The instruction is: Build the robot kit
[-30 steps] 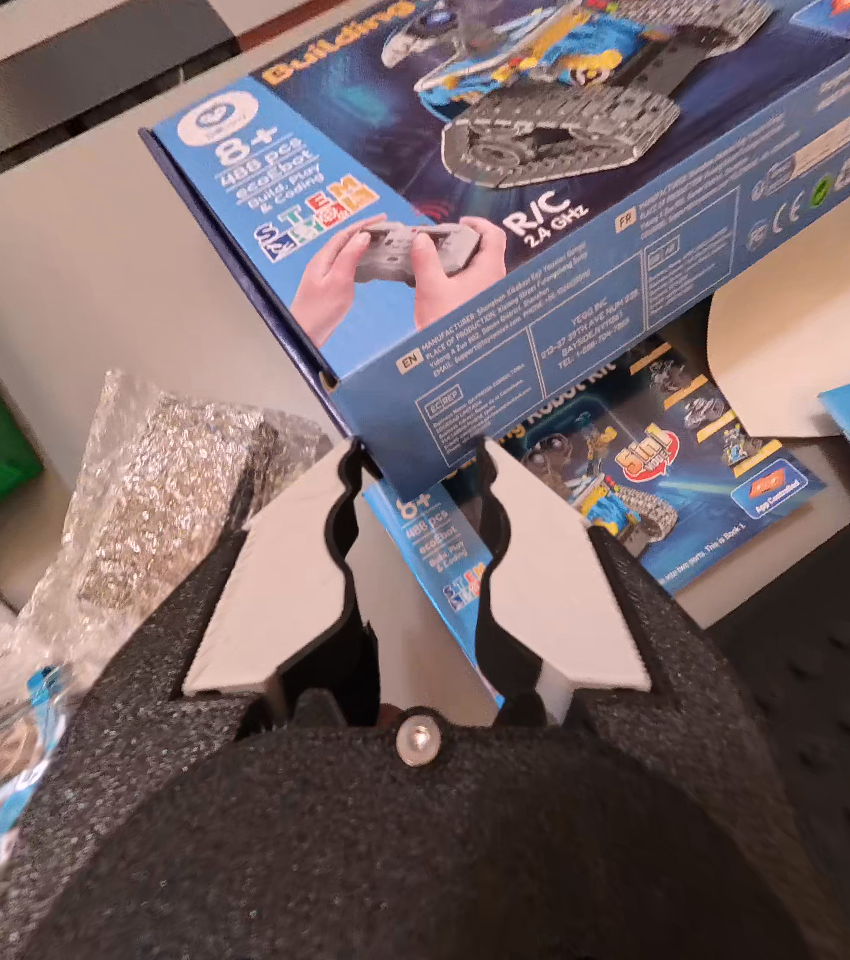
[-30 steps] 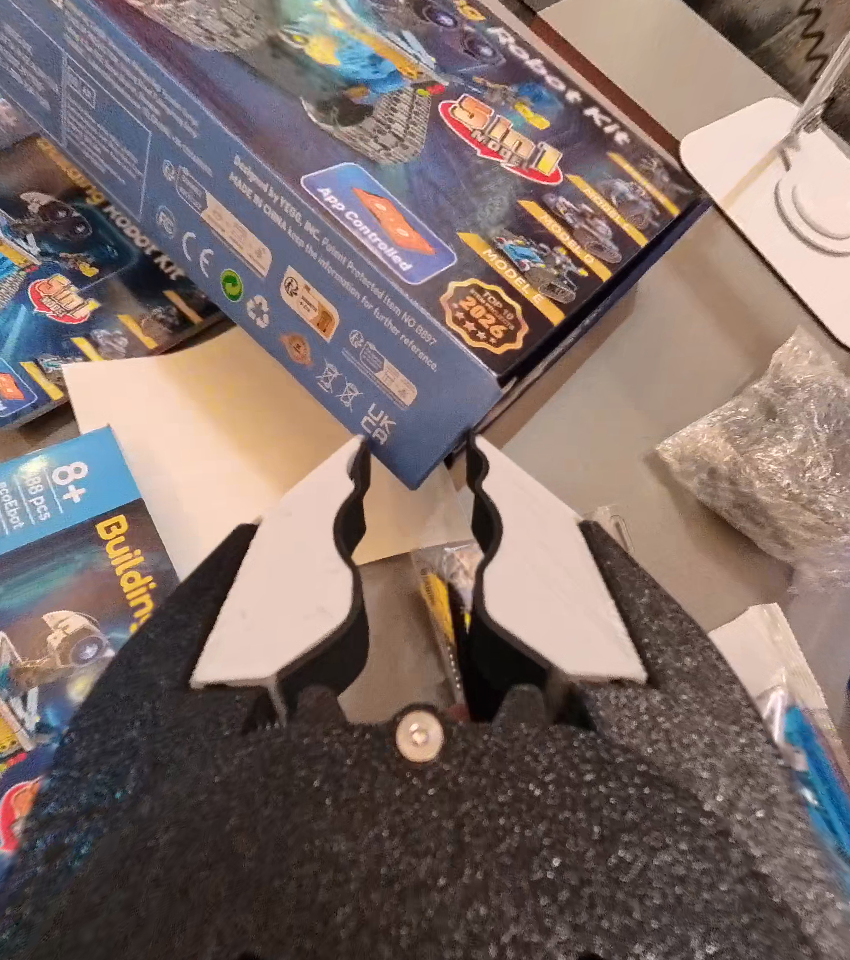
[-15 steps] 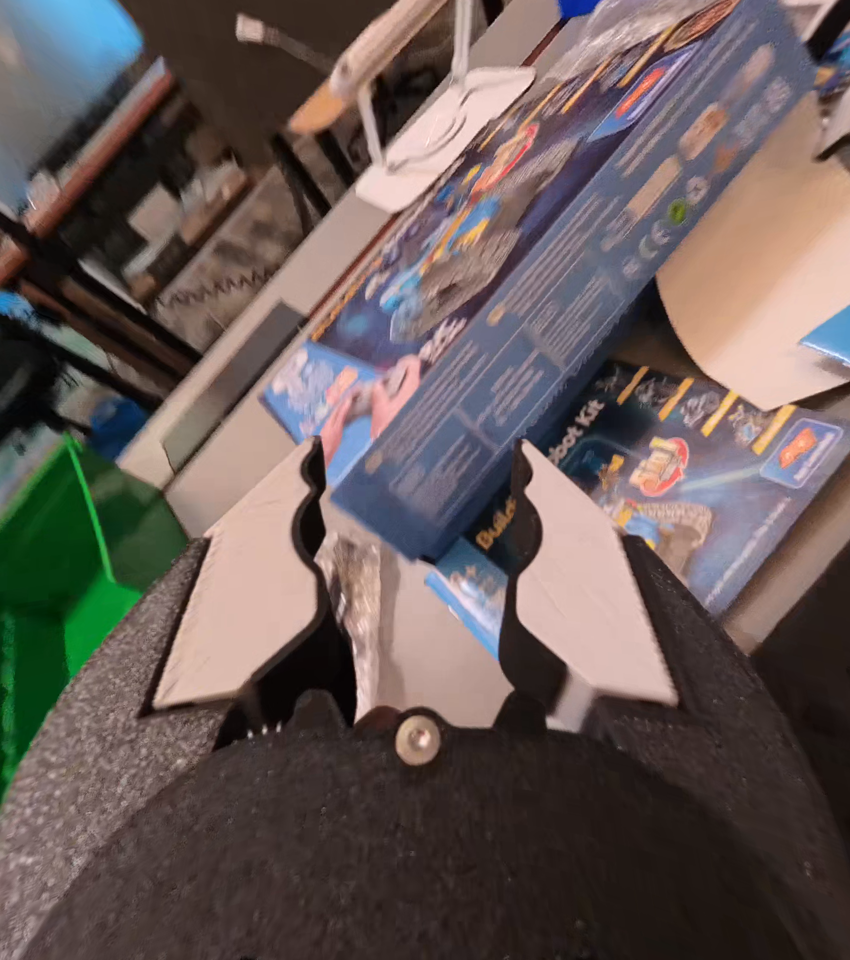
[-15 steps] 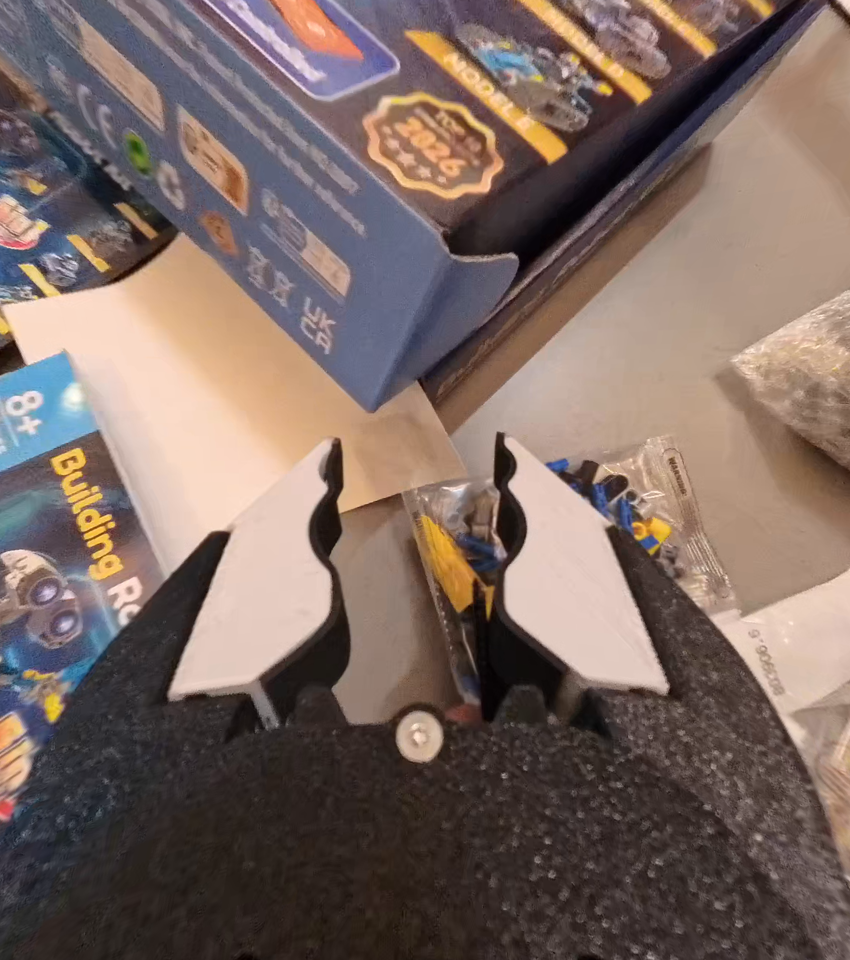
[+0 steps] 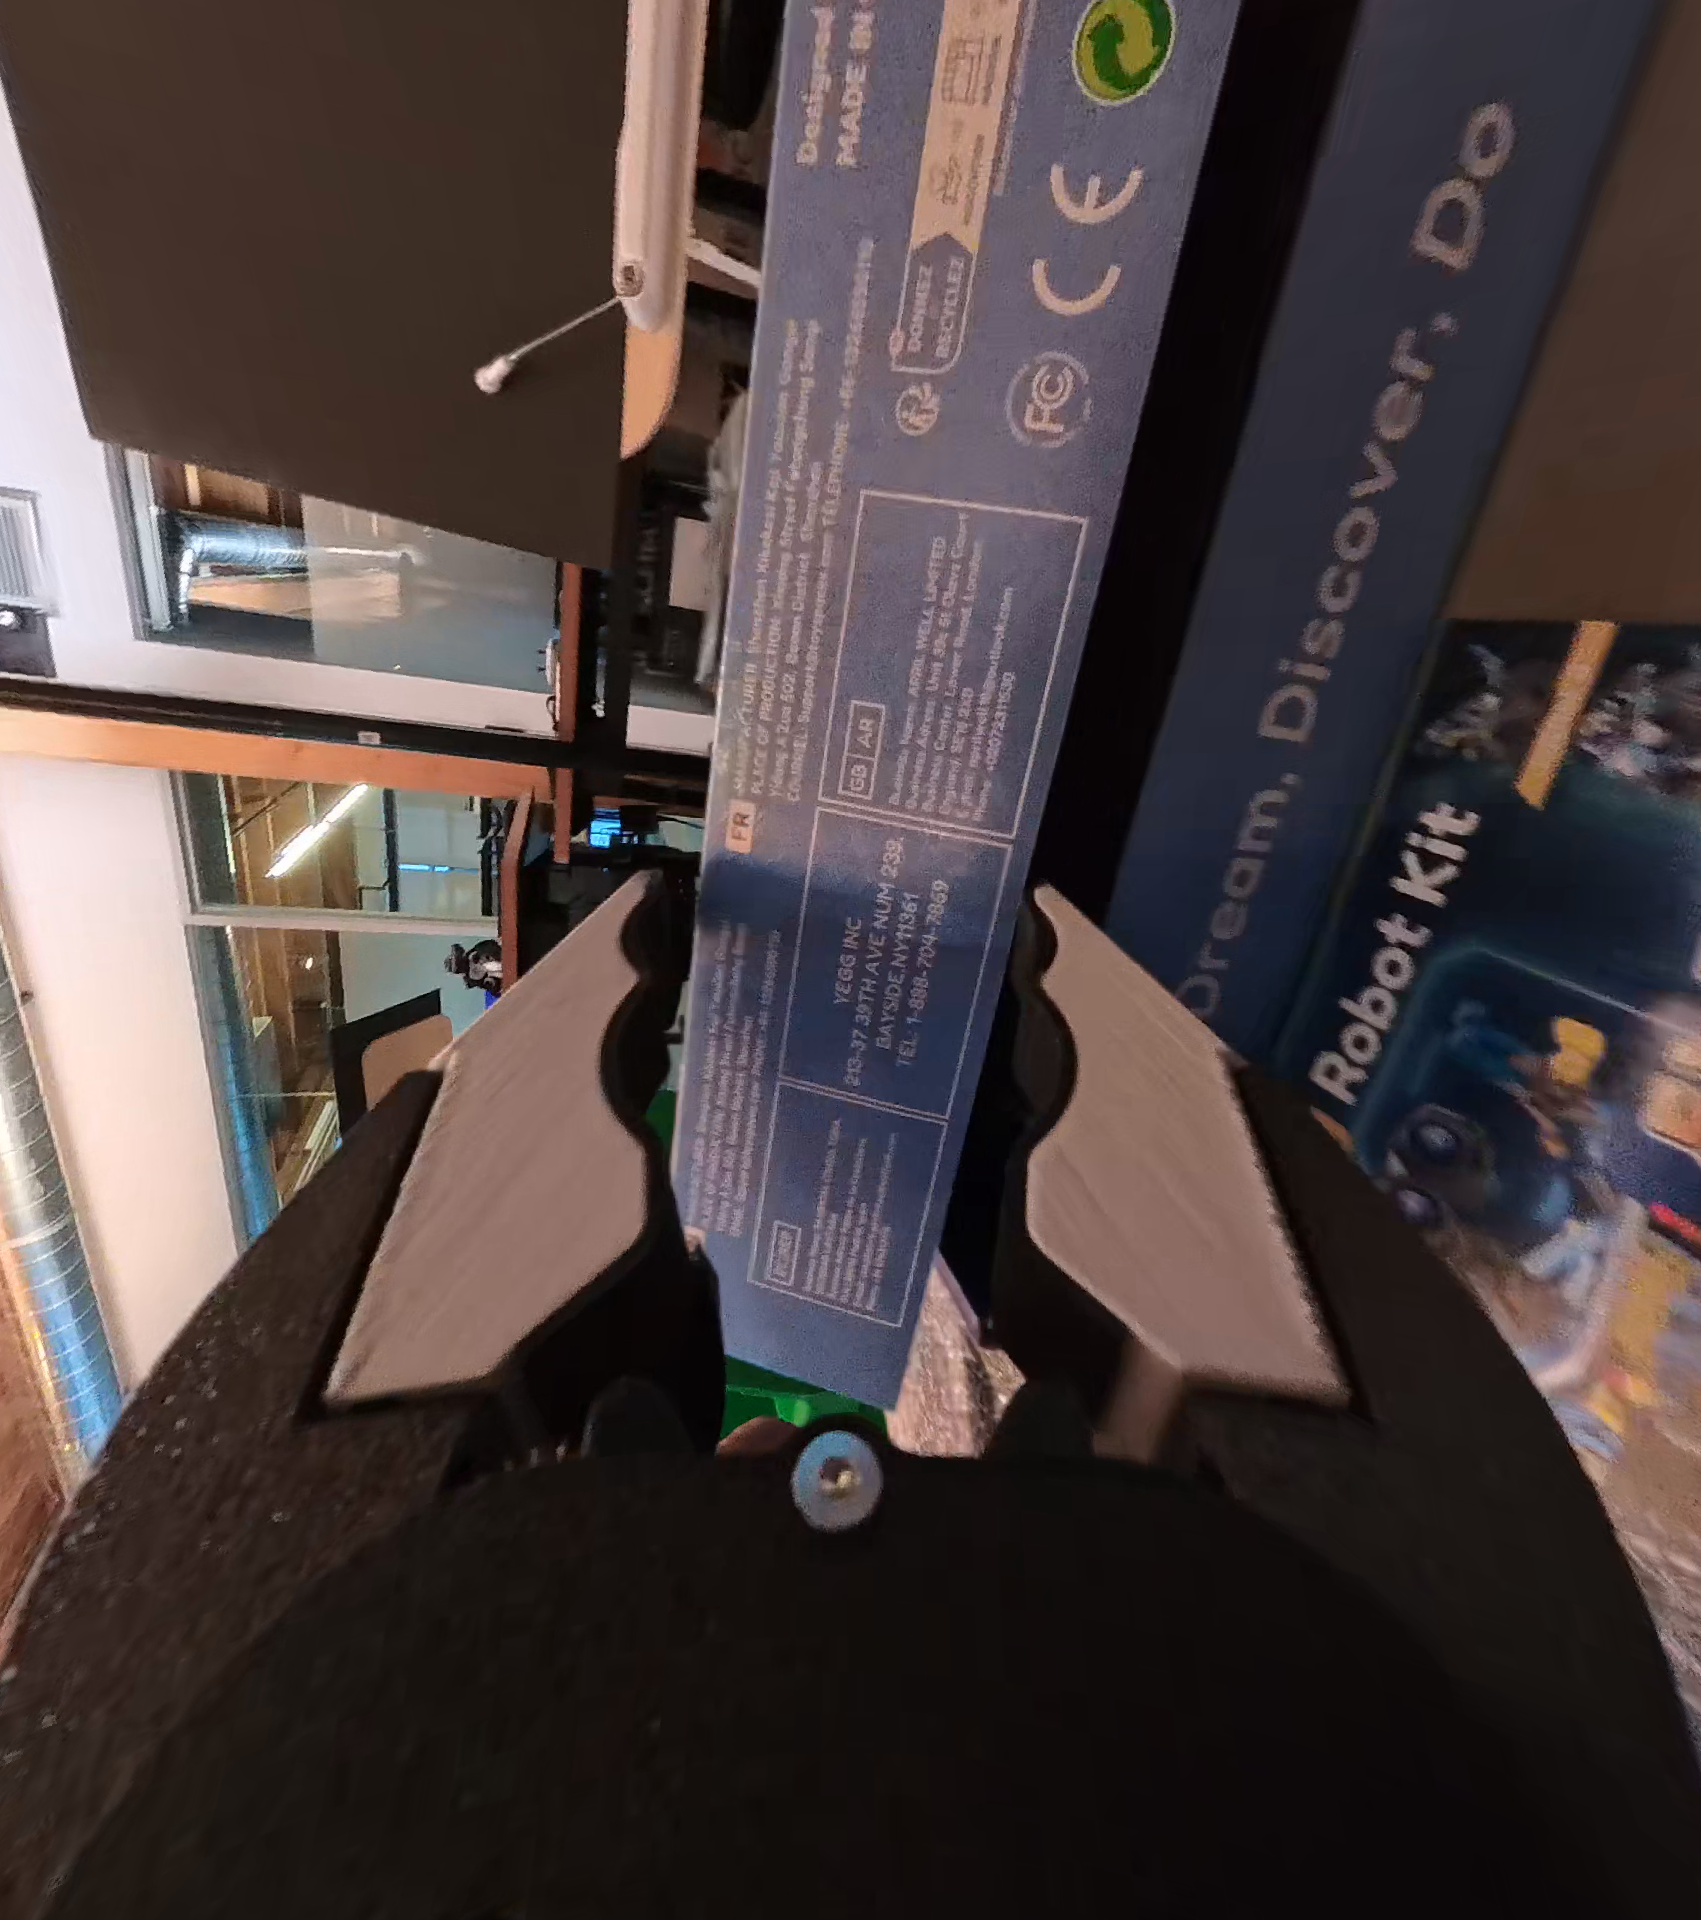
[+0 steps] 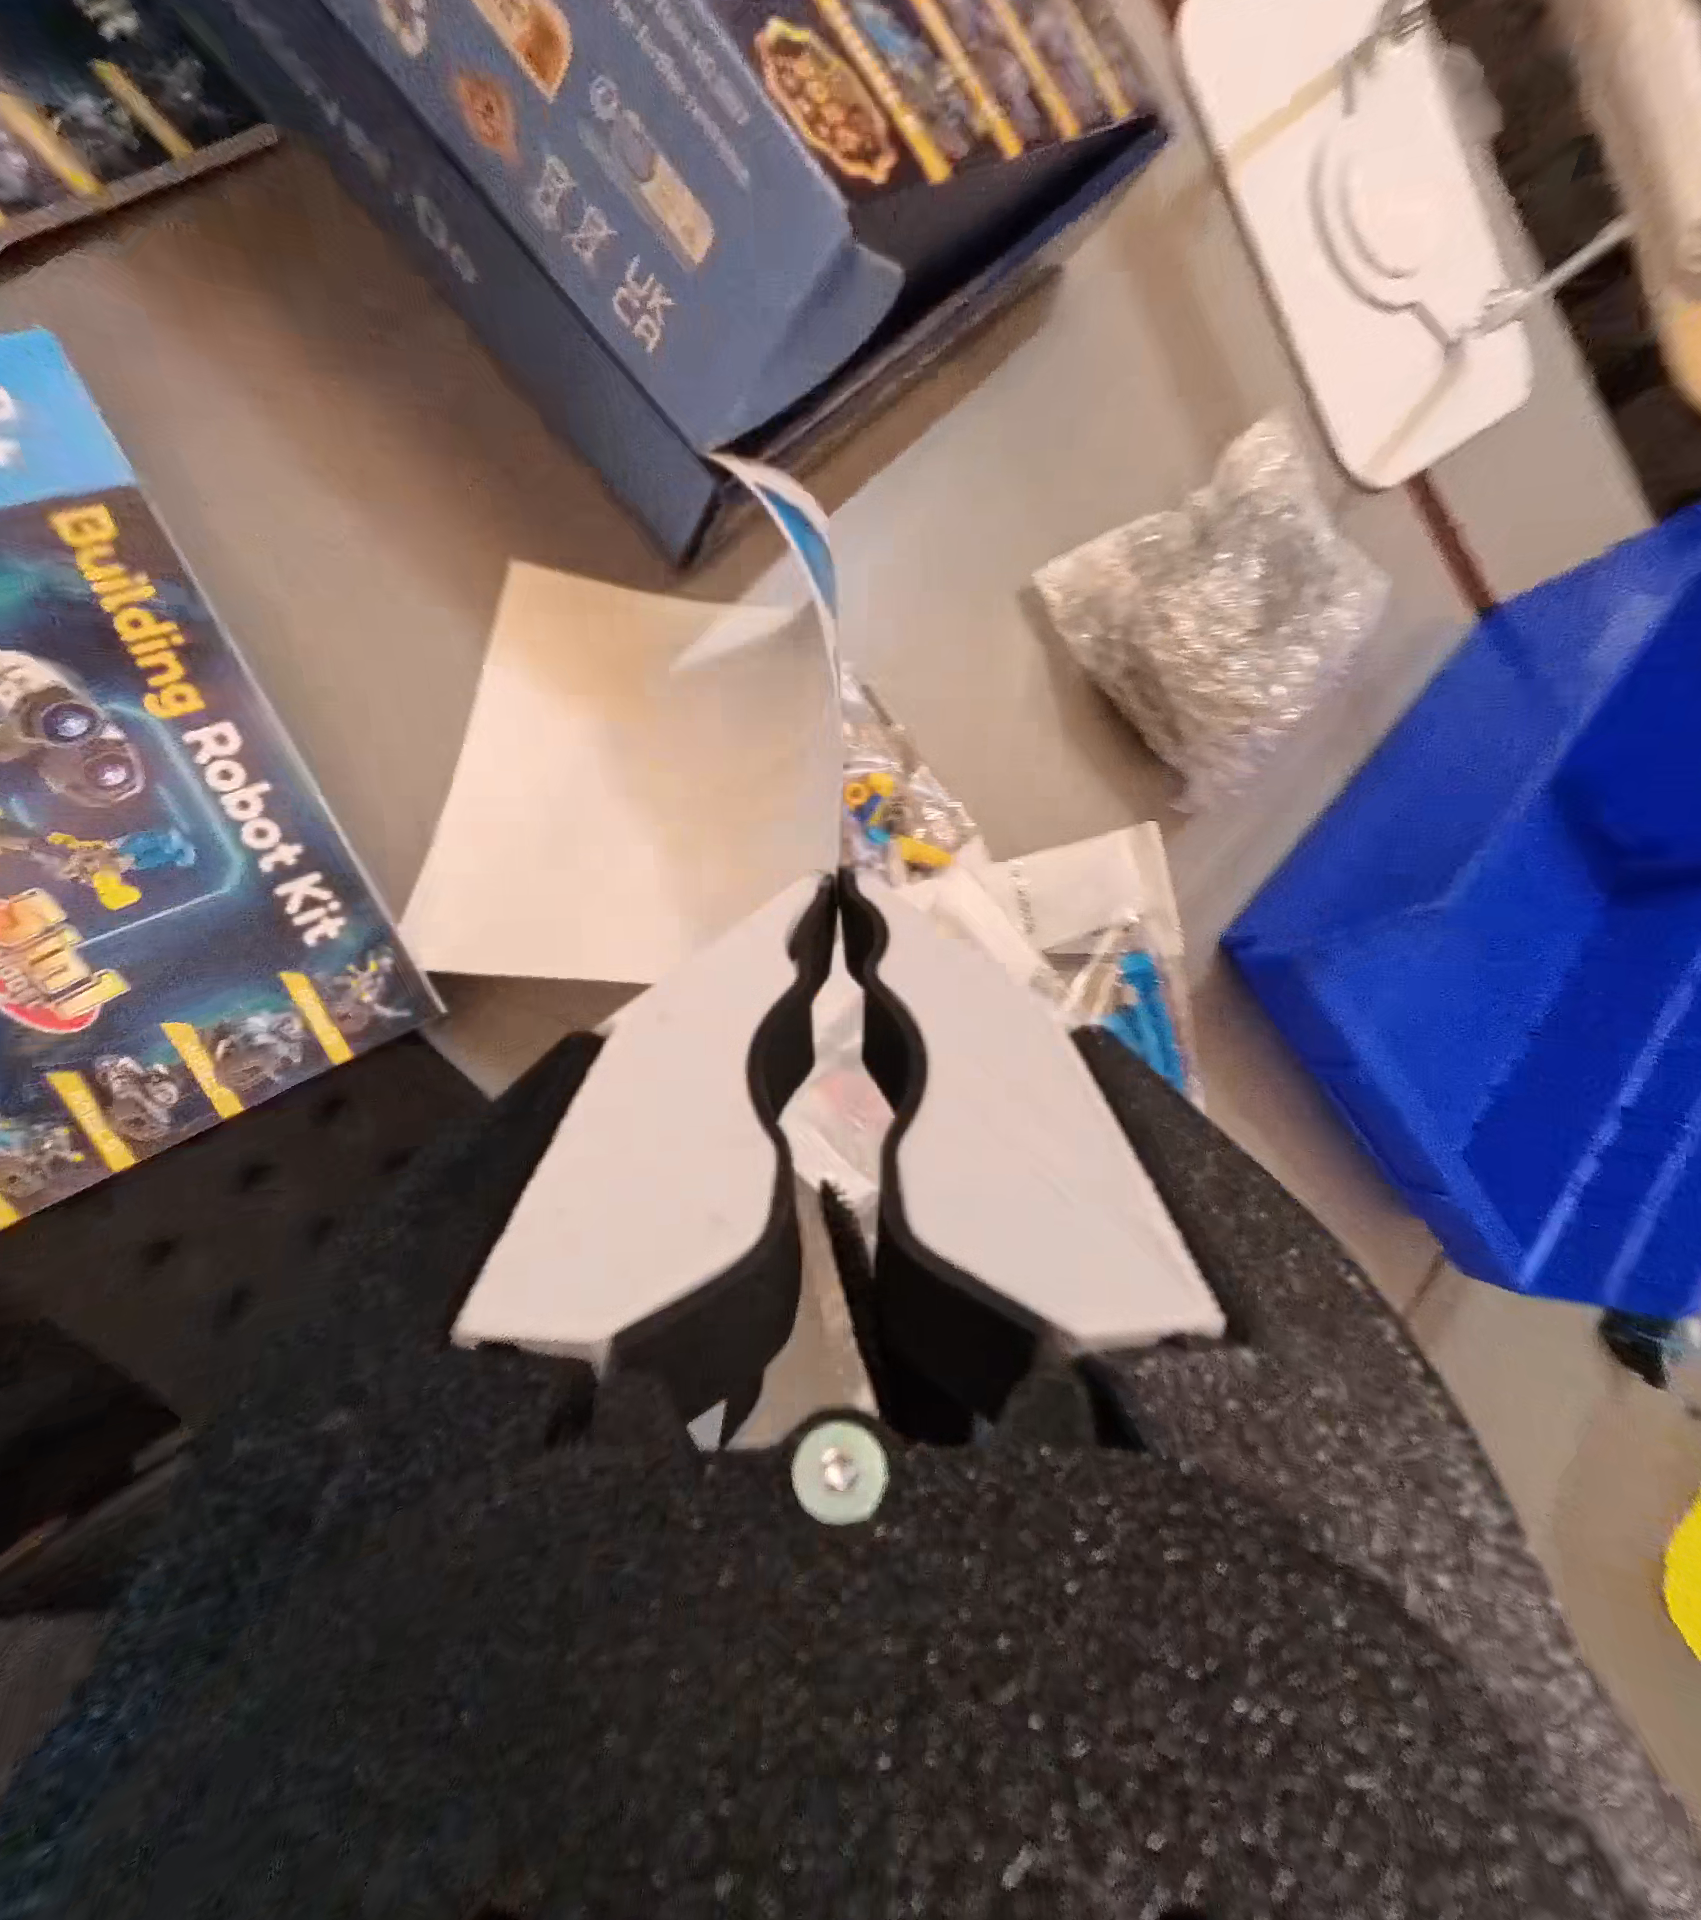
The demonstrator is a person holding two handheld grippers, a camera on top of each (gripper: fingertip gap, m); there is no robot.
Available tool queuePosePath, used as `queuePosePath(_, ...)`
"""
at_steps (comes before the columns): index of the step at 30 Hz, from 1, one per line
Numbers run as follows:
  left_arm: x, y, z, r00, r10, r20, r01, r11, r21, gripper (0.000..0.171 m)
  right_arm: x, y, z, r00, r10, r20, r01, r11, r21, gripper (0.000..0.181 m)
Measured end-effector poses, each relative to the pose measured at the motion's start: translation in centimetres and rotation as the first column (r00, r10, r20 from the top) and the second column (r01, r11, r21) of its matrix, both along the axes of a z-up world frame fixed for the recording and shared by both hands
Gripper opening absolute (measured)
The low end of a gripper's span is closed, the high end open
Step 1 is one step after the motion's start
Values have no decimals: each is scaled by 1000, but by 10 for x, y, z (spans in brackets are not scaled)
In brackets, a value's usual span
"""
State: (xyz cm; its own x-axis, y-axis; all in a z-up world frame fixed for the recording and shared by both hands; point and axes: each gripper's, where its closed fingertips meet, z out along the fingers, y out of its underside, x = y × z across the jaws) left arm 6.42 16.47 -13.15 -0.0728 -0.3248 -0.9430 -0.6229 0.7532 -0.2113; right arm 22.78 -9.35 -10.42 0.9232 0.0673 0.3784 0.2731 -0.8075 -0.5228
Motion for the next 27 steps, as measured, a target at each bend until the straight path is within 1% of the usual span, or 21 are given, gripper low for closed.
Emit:
queuePosePath(3, 7, 4, 2, 1000, 5, 5, -5, 1000, -18, 58, 7, -3, 44, 986, -57, 155, 37, 991, 129, 0)
queuePosePath(4, 9, 4, -1, 1000, 1, -1, -1, 999, -37, 57, -5, -2, 57, 978, -34, 205, 2, 988, 154, 0)
queuePosePath(6, 9, 3, -9, 1000, -8, -23, 6, 997, -75, 58, -56, -1, 68, 951, 118, 284, -160, 979, 126, 0)
queuePosePath(7, 9, 3, -12, 1000, -7, -25, 5, 997, -79, 58, -90, 0, 61, 934, 216, 285, -249, 965, 86, 0)
queuePosePath(9, 8, 2, -17, 1000, -7, -27, 4, 997, -81, 59, -158, -9, 22, 888, 419, 191, -415, 908, -63, 0)
queuePosePath(10, 8, 0, -21, 999, -8, -35, 5, 995, -96, 59, -184, -13, 3, 865, 479, 153, -465, 878, -116, 0)
queuePosePath(12, 6, -4, -29, 999, -14, -46, 8, 991, -134, 59, -208, -13, -37, 851, 512, 117, -485, 852, -198, 0)
queuePosePath(13, 5, -5, -31, 999, -15, -44, 8, 989, -145, 59, -210, -12, -55, 858, 502, 110, -469, 853, -228, 0)
queuePosePath(15, 2, -6, -35, 999, -14, -39, 7, 986, -164, 59, -198, -11, -79, 898, 429, 93, -392, 879, -272, 0)
queuePosePath(16, -1, -8, -36, 999, -16, -34, 10, 984, -176, 60, -196, -11, -86, 917, 393, 62, -363, 890, -274, 6)
queuePosePath(17, -6, -11, -38, 999, -28, -33, 21, 981, -195, 59, -201, -12, -87, 918, 397, 7, -381, 887, -259, 25)
queuePosePath(18, -15, -17, -41, 998, -47, -39, 37, 971, -237, 57, -213, -11, -82, 899, 434, -53, -435, 877, -205, 35)
queuePosePath(19, -25, -23, -42, 998, -64, -29, 52, 951, -304, 58, -222, -8, -68, 869, 483, -109, -494, 863, -108, 37)
queuePosePath(20, -36, -30, -41, 997, -77, 0, 71, 917, -392, 60, -225, -4, -48, 844, 514, -151, -519, 855, 6, 41)
queuePosePath(21, -48, -35, -37, 996, -81, 46, 93, 866, -491, 60, -222, 0, -28, 823, 534, -194, -521, 846, 114, 45)
queuePosePath(22, -59, -33, -31, 994, -51, 102, 101, 808, -581, 61, -208, 7, -8, 828, 521, -209, -482, 851, 210, 46)
queuePosePath(23, -70, -22, -25, 988, 15, 152, 89, 753, -652, 60, -181, 19, 8, 864, 465, -190, -406, 869, 282, 46)
queuePosePath(24, -79, -4, -20, 974, 99, 203, 72, 715, -696, 60, -148, 31, 14, 907, 390, -159, -327, 890, 319, 48)
queuePosePath(25, -87, 15, -18, 954, 182, 236, 48, 687, -725, 60, -114, 44, 11, 944, 304, -127, -249, 911, 329, 52)
queuePosePath(26, -93, 30, -22, 939, 252, 234, 11, 658, -753, 60, -83, 57, 1, 969, 216, -121, -168, 933, 319, 57)
queuePosePath(27, -96, 38, -29, 932, 293, 211, -16, 615, -788, 62, -60, 68, -17, 979, 145, -141, -102, 956, 276, 62)
